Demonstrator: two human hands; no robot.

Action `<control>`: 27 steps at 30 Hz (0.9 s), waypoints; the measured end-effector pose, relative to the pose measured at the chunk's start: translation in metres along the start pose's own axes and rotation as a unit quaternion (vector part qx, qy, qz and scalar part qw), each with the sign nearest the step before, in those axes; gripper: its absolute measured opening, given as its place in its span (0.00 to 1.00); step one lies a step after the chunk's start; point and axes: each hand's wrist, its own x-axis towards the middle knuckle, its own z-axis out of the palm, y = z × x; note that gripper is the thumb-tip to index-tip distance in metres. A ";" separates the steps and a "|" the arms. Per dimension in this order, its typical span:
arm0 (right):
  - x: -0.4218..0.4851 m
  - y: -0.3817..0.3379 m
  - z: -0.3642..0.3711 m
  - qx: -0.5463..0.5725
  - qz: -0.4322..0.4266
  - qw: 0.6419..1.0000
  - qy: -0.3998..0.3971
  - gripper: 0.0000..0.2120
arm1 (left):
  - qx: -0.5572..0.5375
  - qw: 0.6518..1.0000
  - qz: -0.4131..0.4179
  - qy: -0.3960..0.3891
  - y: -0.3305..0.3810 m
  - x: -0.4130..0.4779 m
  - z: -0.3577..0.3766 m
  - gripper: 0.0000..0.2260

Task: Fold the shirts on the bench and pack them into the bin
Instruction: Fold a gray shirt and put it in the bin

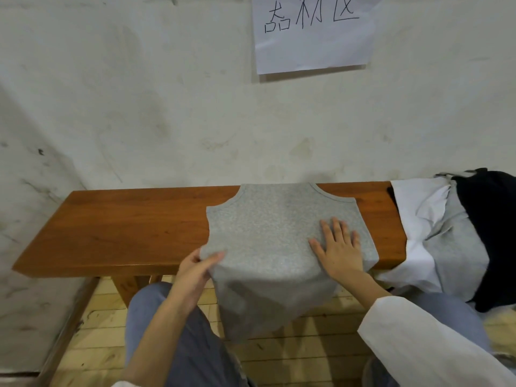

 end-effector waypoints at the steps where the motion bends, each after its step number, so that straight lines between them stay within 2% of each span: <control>1: 0.000 0.000 0.000 0.000 -0.001 1.000 -0.001 0.32 | -0.067 0.997 0.008 0.032 0.002 0.001 -0.004 0.05; 2: 0.000 0.000 0.000 0.001 -0.002 1.000 -0.001 0.32 | -0.098 0.992 0.019 0.073 0.003 0.002 -0.007 0.06; 3: 0.000 0.001 0.000 0.002 -0.003 1.000 -0.002 0.32 | -0.080 0.989 0.032 0.117 0.001 0.004 -0.012 0.08; 6: 0.001 0.000 0.000 0.000 -0.005 1.000 -0.004 0.33 | 0.094 0.972 0.040 0.212 -0.014 0.004 -0.018 0.15; 8: 0.000 0.000 0.001 -0.004 -0.003 1.000 -0.001 0.33 | 0.148 0.964 0.048 0.218 -0.031 0.000 -0.012 0.17; 11: 0.000 0.001 0.002 -0.004 -0.006 1.000 0.004 0.33 | 0.177 0.959 0.064 0.211 -0.045 -0.001 0.000 0.09; 14: -0.001 0.001 0.001 0.000 -0.015 1.000 0.010 0.32 | 0.132 0.954 0.099 0.250 -0.038 0.003 0.005 0.10; 18: 0.001 0.002 0.001 0.026 -0.016 1.000 0.005 0.32 | 0.123 0.934 0.148 0.301 -0.039 0.008 0.009 0.04; 19: 0.000 0.002 0.001 0.052 -0.018 0.998 0.027 0.31 | 0.117 0.934 0.144 0.305 -0.045 0.008 0.012 0.04; 21: -0.013 0.002 0.002 0.125 -0.047 0.982 0.134 0.25 | 0.109 0.928 0.138 0.329 -0.057 0.011 0.019 0.07; 23: -0.035 0.006 0.011 0.160 -0.129 0.947 0.246 0.15 | 0.093 0.919 0.120 0.364 -0.067 0.017 0.023 0.09; 24: -0.046 0.009 0.019 0.165 -0.174 0.939 0.246 0.11 | 0.084 0.917 0.106 0.374 -0.072 0.022 0.024 0.08; 26: -0.064 0.016 0.038 0.166 -0.213 0.950 0.158 0.08 | 0.103 0.922 0.063 0.369 -0.087 0.031 0.025 0.09; 27: -0.069 0.021 0.049 0.169 -0.205 0.957 0.115 0.09 | 0.118 0.930 0.050 0.345 -0.097 0.038 0.024 0.10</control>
